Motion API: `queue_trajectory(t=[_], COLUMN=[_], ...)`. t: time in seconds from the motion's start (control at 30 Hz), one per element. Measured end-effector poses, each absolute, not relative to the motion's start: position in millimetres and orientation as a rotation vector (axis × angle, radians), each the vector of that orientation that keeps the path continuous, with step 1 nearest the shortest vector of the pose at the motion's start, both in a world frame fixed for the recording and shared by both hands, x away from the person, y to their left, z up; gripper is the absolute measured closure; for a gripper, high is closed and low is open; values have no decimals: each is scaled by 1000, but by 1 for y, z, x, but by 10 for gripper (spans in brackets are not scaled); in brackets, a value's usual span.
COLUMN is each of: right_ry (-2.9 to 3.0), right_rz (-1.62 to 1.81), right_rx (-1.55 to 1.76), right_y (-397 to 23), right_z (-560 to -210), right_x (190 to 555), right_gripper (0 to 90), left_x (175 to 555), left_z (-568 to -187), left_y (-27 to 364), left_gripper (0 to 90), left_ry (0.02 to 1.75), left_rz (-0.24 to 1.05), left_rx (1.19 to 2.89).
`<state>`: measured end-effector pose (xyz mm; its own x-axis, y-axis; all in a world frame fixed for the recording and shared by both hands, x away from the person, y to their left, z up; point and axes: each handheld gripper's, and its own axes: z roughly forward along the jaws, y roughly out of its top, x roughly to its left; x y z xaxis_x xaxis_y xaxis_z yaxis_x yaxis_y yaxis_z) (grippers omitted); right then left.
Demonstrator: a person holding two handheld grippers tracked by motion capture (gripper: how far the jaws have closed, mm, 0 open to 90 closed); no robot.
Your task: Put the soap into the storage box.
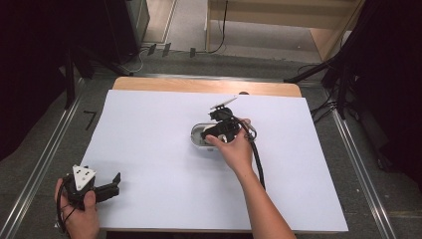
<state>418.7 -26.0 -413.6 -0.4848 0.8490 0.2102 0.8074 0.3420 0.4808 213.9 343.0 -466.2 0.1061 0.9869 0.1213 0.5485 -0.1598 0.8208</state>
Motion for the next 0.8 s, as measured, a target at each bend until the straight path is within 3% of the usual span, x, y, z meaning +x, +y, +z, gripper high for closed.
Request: queue_trajectory(t=[0.8], right_ry=[2474], right_rz=[895], right_rx=[1585], right_y=[-34], right_z=[-406], right_x=[413], right_gripper=[250], left_x=[214], left_z=[-466], left_y=[343], left_gripper=[0], left_ry=[1500], left_rz=[929], left_rx=[1785])
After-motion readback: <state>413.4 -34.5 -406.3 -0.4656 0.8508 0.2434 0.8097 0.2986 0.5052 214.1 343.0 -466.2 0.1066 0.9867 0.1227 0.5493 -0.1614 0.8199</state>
